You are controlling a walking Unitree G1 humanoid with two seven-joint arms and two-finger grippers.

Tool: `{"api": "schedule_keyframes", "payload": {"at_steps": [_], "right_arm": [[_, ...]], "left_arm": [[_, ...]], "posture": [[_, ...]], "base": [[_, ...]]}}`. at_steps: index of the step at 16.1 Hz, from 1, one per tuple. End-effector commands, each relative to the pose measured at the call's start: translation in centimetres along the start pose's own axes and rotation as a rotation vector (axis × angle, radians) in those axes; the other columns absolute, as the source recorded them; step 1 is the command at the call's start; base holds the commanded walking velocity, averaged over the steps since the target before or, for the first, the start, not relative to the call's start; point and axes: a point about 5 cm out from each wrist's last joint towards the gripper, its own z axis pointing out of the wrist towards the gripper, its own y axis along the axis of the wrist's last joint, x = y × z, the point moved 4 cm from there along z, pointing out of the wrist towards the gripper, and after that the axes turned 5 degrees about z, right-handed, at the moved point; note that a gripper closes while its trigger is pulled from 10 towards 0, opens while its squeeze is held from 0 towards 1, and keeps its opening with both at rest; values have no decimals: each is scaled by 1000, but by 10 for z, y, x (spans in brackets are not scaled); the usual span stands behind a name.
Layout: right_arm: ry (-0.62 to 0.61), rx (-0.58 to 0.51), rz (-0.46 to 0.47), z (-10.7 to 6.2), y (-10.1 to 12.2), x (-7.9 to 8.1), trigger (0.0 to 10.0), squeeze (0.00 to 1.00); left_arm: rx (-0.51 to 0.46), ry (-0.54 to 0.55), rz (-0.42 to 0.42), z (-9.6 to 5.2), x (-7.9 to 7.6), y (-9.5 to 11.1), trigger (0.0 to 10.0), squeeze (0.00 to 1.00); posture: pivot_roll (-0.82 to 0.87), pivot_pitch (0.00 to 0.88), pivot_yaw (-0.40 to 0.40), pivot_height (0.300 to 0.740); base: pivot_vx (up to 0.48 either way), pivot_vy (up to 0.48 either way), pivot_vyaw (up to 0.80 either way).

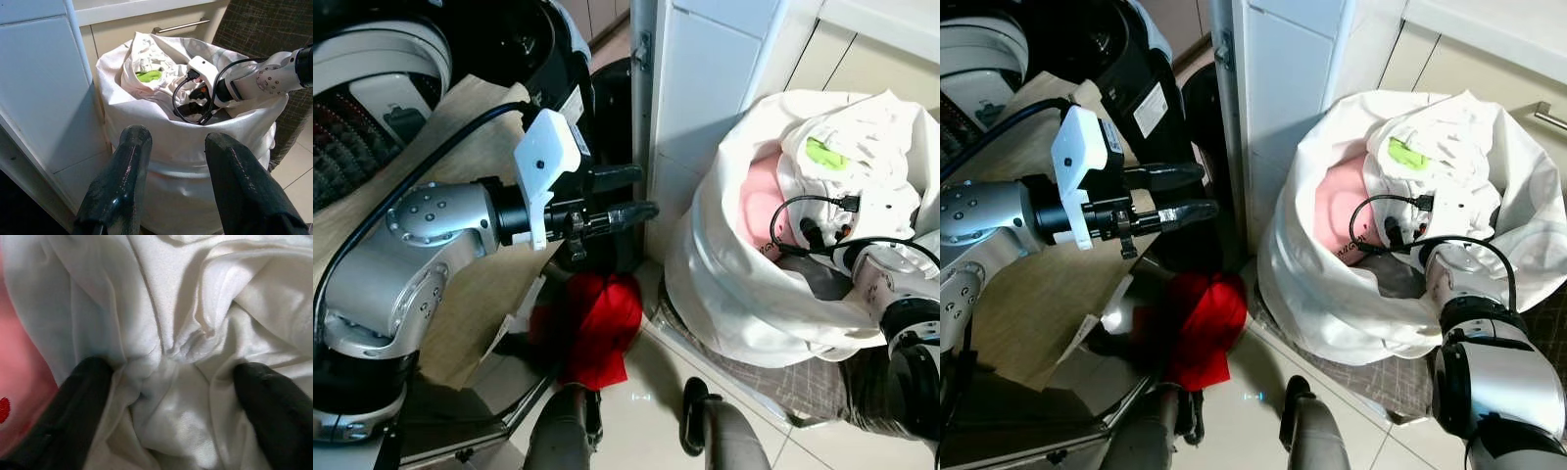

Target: Clothes washing

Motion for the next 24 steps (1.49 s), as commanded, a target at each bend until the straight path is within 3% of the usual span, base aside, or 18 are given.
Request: {"api": "schedule_keyframes", "payload": {"at_steps": [1, 10, 14, 20, 21, 24], "right_arm": [[-12, 71, 11, -1, -19, -4, 0, 0], [-30, 27, 72, -1, -8, -8, 0, 0], [-40, -31, 57, -2, 4, -11, 0, 0], [51, -276, 71, -9, 71, -5, 0, 0], [128, -395, 49, -21, 103, 5, 0, 0], [237, -444, 5, -40, 119, 19, 0, 0]], "left_arm": [[-11, -8, 19, -1, -3, 6, 10000, 0], [-15, 31, 12, 0, 4, 4, 10000, 0], [-44, 90, 11, 0, 10, 5, 10000, 0], [-59, 234, -11, -2, 24, -4, 10000, 0], [-67, 254, -22, -1, 24, -6, 10000, 0], [-85, 262, -33, 1, 23, -5, 10000, 0]], "posture": [[132, 356, 55, 740], [126, 339, 38, 740], [93, 315, 29, 740], [24, 276, 17, 740], [6, 267, 15, 740], [-14, 253, 16, 740]], "base": [[0, 0, 0], [0, 0, 0], [0, 0, 0], [0, 0, 0], [0, 0, 0], [0, 0, 0]]}}
